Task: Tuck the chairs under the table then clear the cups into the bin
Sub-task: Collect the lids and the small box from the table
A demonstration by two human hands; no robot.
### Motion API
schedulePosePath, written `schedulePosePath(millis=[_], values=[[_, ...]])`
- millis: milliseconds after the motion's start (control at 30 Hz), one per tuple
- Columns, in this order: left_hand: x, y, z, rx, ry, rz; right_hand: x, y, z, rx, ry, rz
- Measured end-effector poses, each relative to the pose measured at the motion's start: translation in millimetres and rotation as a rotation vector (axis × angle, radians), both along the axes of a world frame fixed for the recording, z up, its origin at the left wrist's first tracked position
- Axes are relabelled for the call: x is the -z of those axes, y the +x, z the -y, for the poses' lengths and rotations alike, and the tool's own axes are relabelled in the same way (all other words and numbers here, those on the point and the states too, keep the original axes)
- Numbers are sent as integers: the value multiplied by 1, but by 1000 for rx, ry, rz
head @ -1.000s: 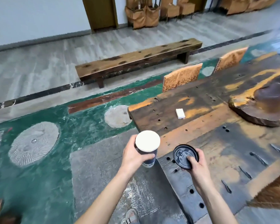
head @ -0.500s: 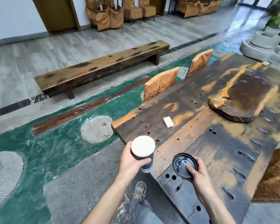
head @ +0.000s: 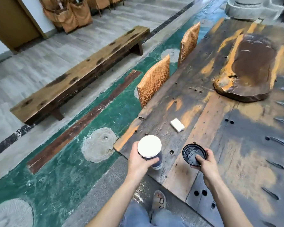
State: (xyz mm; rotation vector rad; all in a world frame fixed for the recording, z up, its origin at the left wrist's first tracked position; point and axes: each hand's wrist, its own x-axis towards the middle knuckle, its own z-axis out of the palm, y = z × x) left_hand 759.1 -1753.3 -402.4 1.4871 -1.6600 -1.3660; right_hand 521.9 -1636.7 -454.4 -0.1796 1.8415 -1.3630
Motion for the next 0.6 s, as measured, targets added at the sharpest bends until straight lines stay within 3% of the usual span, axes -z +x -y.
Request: schedulePosePath(millis=[300,600], values=[[31,-30,100,224,22,-1,30,6,50,207,190,-109],[72,-58,209,417,-13,94,93,16,112,80,516,-209]])
